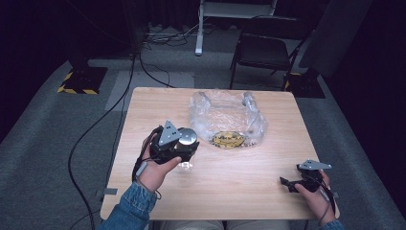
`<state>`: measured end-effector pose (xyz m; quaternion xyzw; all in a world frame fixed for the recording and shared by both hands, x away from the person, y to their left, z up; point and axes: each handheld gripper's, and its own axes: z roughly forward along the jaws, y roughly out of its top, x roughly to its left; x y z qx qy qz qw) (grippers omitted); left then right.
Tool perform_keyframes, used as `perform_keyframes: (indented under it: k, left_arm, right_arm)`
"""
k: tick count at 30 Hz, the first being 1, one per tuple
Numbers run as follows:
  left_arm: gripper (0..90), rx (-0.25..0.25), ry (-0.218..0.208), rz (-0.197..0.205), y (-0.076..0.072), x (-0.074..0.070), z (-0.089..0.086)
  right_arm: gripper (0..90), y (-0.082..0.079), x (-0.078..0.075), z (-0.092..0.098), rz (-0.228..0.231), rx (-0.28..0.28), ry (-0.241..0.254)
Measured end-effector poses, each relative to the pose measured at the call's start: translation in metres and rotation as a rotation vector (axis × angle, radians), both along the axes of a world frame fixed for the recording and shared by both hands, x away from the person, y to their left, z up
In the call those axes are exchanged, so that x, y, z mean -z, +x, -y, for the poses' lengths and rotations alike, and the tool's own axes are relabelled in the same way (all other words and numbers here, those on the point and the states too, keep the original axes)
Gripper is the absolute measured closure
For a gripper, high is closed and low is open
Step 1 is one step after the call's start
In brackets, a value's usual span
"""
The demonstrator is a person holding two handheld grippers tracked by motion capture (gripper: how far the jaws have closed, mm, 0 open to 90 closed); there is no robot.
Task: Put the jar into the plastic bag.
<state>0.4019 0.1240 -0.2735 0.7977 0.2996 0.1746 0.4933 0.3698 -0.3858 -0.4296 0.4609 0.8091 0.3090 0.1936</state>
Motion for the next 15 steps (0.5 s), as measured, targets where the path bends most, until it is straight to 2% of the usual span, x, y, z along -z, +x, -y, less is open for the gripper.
perform_keyframes:
  k: [15]
  left_arm:
    - [32.8,0.030,-0.002,0.009,0.024,-0.020,0.022]
  right_arm:
    - [0.7,0.000,0.000,0.000,0.000,0.000,0.000]
